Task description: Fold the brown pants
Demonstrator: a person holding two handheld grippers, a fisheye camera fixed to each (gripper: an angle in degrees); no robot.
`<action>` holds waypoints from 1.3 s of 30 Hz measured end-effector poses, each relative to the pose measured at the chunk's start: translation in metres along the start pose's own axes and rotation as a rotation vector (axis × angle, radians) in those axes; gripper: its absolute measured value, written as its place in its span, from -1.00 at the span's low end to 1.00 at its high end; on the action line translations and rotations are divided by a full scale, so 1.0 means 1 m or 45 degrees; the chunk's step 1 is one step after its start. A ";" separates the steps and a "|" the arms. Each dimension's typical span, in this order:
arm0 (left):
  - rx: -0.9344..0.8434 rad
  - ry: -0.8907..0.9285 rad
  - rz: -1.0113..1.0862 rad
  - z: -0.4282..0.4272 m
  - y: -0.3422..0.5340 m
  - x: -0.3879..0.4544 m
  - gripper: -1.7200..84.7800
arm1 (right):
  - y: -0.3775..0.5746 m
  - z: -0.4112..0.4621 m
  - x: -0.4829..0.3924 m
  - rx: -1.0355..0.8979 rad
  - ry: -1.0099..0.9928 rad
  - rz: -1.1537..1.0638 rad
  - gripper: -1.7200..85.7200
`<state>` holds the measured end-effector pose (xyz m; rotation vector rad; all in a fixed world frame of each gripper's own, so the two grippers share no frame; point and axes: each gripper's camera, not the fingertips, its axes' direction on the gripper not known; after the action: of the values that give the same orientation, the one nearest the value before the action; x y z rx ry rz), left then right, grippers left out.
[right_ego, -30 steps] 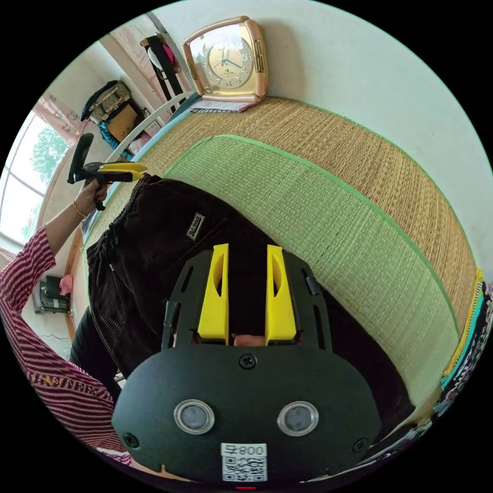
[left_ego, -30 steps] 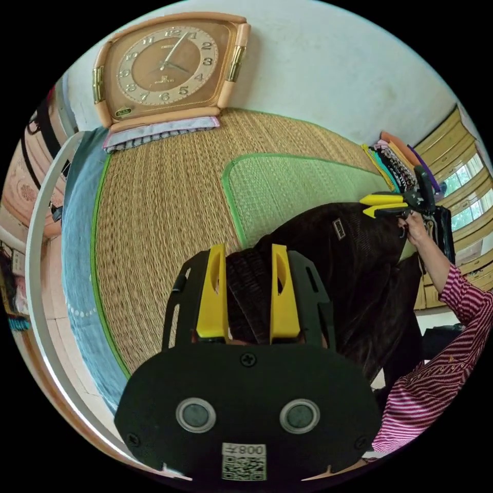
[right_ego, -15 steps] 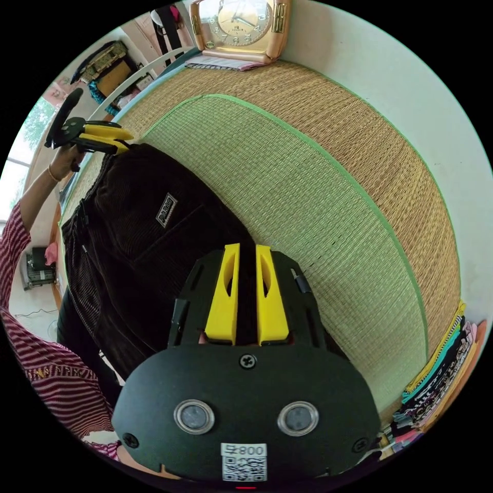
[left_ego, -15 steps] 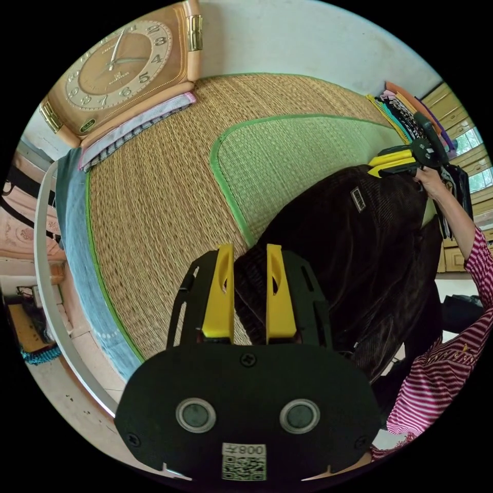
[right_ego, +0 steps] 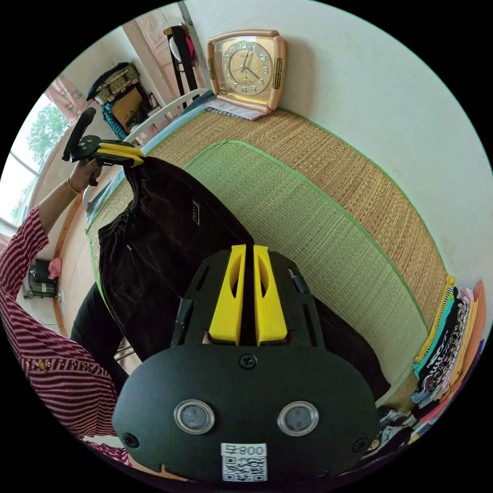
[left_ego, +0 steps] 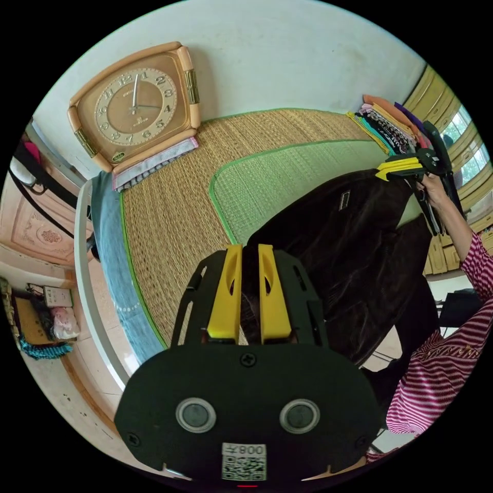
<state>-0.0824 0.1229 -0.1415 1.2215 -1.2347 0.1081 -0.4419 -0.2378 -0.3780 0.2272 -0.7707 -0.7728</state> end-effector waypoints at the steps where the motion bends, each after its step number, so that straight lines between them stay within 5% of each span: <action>1: 0.026 -0.002 0.011 -0.002 0.009 0.005 -0.89 | 0.013 -0.017 -0.013 0.023 0.012 -0.003 -0.90; 11: 0.083 0.002 0.078 0.020 0.113 0.050 -0.92 | 0.138 -0.101 -0.148 0.079 0.008 -0.071 -0.90; 20: -0.129 0.043 -0.053 0.129 0.171 0.059 -0.94 | 0.218 -0.008 -0.219 -0.084 -0.256 0.129 -0.90; 27: -0.032 0.070 -0.141 0.161 0.178 0.050 -0.95 | 0.232 -0.026 -0.240 -0.028 -0.226 0.096 -0.90; 35: 0.170 0.761 -0.696 0.261 0.205 0.028 -0.75 | 0.245 -0.011 -0.243 -0.068 -0.285 0.157 -0.90; 39: 0.242 0.872 -0.870 0.300 0.201 0.025 -0.76 | 0.248 -0.011 -0.247 -0.077 -0.300 0.150 -0.90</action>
<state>-0.3958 -0.0288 -0.0429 1.5377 -0.1899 0.1244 -0.4139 0.1100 -0.4082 0.0350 -0.9728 -0.7173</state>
